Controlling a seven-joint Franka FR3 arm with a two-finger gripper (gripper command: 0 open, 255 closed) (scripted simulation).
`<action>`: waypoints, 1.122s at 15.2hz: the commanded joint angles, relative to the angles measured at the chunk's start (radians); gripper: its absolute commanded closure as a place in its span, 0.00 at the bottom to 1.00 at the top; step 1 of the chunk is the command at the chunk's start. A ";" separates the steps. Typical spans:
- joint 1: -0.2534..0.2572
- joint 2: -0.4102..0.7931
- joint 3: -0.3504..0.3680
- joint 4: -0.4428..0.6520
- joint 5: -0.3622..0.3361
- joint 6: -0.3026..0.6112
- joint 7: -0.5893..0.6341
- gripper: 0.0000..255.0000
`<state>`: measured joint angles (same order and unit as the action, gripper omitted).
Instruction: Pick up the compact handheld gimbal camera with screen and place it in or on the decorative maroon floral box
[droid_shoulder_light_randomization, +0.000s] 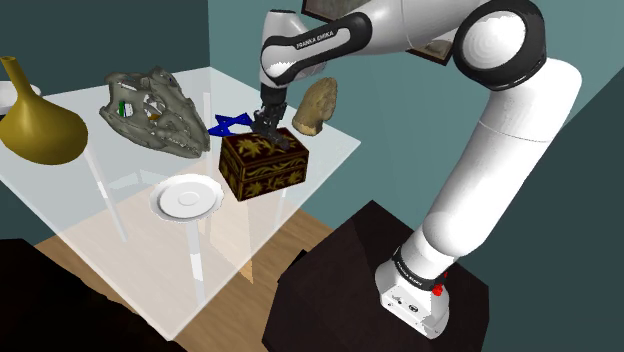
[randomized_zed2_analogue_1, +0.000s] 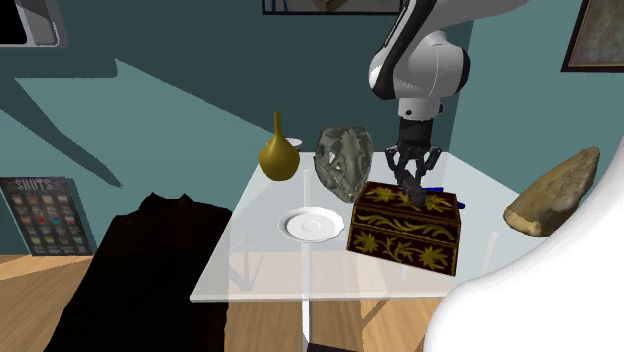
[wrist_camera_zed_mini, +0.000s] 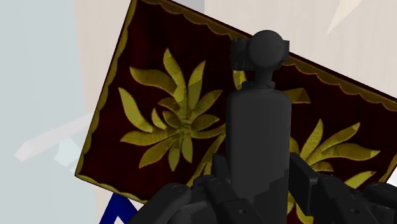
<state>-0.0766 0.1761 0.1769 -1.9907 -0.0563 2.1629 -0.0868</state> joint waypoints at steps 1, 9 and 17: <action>0.000 0.014 -0.001 -0.012 -0.004 0.026 0.001 1.00; 0.000 0.014 -0.001 -0.012 -0.004 0.026 0.001 0.00; -0.002 -0.030 0.001 0.038 0.008 -0.066 -0.006 0.00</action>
<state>-0.0786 0.1588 0.1770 -1.9725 -0.0518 2.1292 -0.0919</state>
